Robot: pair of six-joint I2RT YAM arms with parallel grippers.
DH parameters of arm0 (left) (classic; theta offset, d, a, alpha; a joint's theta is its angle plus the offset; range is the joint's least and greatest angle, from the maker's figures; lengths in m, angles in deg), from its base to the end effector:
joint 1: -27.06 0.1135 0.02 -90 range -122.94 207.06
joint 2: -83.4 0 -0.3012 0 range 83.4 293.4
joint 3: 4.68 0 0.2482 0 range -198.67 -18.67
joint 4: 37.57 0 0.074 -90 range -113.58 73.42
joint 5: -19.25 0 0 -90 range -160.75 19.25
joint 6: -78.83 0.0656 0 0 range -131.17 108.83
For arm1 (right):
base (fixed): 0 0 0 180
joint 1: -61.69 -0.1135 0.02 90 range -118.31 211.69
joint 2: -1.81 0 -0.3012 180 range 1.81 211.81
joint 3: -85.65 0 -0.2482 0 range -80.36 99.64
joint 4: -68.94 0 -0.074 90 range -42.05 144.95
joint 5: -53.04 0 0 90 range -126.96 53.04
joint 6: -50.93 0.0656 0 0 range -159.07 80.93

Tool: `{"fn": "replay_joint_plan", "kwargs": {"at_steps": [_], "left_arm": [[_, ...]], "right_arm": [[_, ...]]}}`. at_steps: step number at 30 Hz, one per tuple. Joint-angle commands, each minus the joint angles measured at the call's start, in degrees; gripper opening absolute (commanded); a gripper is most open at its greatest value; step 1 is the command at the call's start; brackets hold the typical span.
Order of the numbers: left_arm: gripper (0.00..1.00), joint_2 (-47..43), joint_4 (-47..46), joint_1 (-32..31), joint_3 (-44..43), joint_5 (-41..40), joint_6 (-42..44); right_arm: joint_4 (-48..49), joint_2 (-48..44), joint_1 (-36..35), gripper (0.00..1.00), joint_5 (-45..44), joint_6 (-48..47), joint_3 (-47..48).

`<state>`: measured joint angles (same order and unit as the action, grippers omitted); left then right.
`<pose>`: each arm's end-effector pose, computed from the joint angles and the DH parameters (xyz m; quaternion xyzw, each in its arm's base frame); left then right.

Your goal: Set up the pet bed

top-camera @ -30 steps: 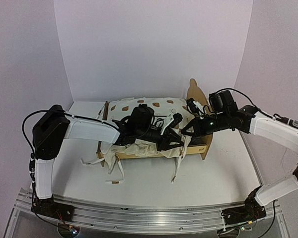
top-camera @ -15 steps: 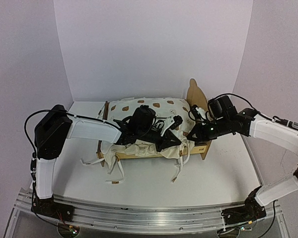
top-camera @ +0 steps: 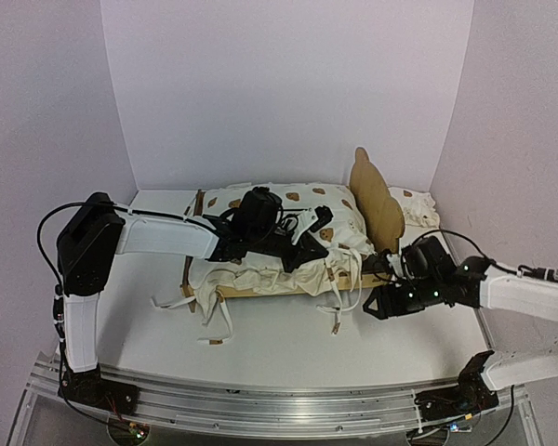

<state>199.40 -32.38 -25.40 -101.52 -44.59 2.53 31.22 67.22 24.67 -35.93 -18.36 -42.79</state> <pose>0.2863 -0.4201 0.2480 0.5496 0.6189 -0.3546 0.4350 0.1769 0.1349 0.2186 -0.1369 0.9343 0.1663 0.2841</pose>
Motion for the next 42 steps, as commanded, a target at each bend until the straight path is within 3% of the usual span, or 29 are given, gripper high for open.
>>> {"fn": "replay_joint_plan", "kwargs": {"at_steps": [1,4,7,12,14,16,18,19,25,34,42], "left_arm": [[0.00,-3.5,0.9,0.7,-1.5,-1.0,1.4],[0.00,-3.6,1.1,0.7,-1.5,-0.8,1.5],[0.00,-3.6,1.0,0.7,-1.5,-0.5,1.9],[0.00,-3.7,1.0,0.7,-1.4,-0.9,2.1],[0.00,-3.8,1.1,0.8,-1.3,-0.9,2.1],[0.00,-3.9,1.2,0.7,-1.2,-0.9,2.2],[0.00,-4.2,1.5,0.8,-1.0,-1.5,2.7],[0.00,-4.4,1.8,1.0,-1.1,-1.7,2.8],[0.00,-5.3,7.0,4.5,-3.2,-1.5,5.8],[0.00,-6.8,8.0,6.6,-3.3,-4.1,9.6],[0.00,-7.6,7.7,6.8,-2.2,-3.5,9.3]], "right_arm": [[25.0,-4.4,-2.8,0.66,-4.6,8.6,-11.8],[40.4,-2.1,-3.0,0.65,-7.5,11.0,-17.2],[52.7,3.3,-3.0,0.64,-4.1,12.9,-19.8],[55.6,10.5,-3.0,0.61,-1.5,14.7,-17.6],[56.0,12.3,-3.0,0.49,-1.9,14.5,-16.5],[56.1,12.8,-3.0,0.26,-3.4,14.0,-15.9],[54.0,11.6,-3.0,0.04,-5.2,13.2,-15.5],[51.3,10.2,-3.0,0.00,-6.0,11.8,-15.0],[23.0,1.2,-3.0,0.00,-12.4,-4.7,-0.3],[12.6,8.5,-1.3,0.00,-14.1,-23.0,15.0],[5.5,15.0,0.2,0.00,-18.1,-28.6,22.4]]}}
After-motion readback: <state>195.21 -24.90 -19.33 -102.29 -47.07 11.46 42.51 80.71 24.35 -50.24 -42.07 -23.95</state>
